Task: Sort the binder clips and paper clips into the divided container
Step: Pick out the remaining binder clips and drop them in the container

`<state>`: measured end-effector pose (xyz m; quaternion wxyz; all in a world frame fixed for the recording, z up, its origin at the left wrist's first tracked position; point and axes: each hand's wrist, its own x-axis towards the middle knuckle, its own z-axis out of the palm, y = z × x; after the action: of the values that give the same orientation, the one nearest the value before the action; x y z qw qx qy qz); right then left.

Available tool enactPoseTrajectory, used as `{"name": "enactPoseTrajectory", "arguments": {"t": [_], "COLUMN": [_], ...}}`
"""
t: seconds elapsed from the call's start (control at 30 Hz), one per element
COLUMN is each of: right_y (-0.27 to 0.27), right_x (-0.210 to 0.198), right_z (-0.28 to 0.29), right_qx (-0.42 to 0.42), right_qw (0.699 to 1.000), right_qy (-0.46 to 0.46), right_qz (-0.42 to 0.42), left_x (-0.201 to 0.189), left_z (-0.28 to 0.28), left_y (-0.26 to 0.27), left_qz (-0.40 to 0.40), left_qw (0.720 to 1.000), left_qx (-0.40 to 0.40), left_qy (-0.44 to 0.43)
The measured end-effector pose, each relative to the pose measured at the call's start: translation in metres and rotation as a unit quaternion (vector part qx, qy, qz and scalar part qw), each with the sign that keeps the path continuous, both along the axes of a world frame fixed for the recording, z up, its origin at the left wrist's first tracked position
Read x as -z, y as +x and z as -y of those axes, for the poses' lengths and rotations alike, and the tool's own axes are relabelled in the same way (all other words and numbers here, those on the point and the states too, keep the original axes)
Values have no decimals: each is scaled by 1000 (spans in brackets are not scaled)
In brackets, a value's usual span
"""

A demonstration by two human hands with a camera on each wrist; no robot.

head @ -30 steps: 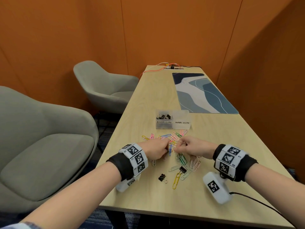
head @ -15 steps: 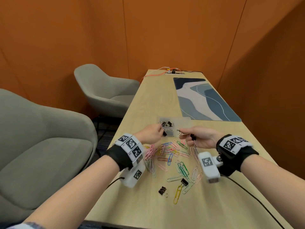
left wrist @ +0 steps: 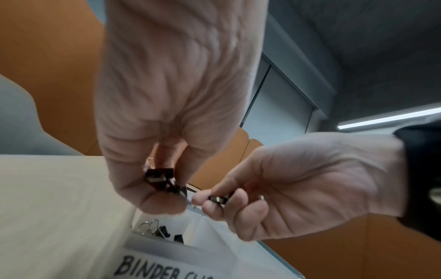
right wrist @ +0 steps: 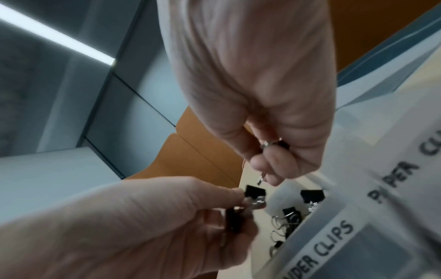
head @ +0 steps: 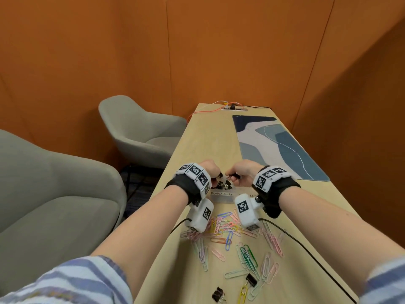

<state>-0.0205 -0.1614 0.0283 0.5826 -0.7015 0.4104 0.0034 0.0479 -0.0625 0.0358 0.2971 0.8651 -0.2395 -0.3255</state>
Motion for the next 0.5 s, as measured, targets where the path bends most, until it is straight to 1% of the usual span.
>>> {"name": "enactPoseTrajectory", "arguments": {"t": [0.07, 0.17, 0.2, 0.27, 0.33, 0.43, 0.5], "right_y": [7, 14, 15, 13, 4, -17, -34], "right_x": [0, 0, 0, -2, -6, -14, -15], "right_z": [0, -4, -5, -8, -10, -15, -21], "right_qx": [-1, -4, -11, -38, -52, -77, -116], "right_qw": [1000, 1000, 1000, 999, 997, 991, 981], "right_qy": [-5, 16, 16, -18, -51, -103, -142], "right_qz": [-6, -1, 3, -8, -5, 30, 58], "left_x": [4, 5, 4, 2, -2, -1, 0], "left_z": [3, 5, 4, 2, -2, -11, -17], "left_y": [4, 7, 7, 6, 3, 0, -3], "left_qz": [3, -10, -11, -14, -23, -23, -20], "left_qw": [1000, 998, 998, 999, 998, 996, 994], "left_qx": [-3, -3, -3, -5, -9, -1, 6], "left_qy": [-4, -59, -57, -44, -53, -83, -110]}}
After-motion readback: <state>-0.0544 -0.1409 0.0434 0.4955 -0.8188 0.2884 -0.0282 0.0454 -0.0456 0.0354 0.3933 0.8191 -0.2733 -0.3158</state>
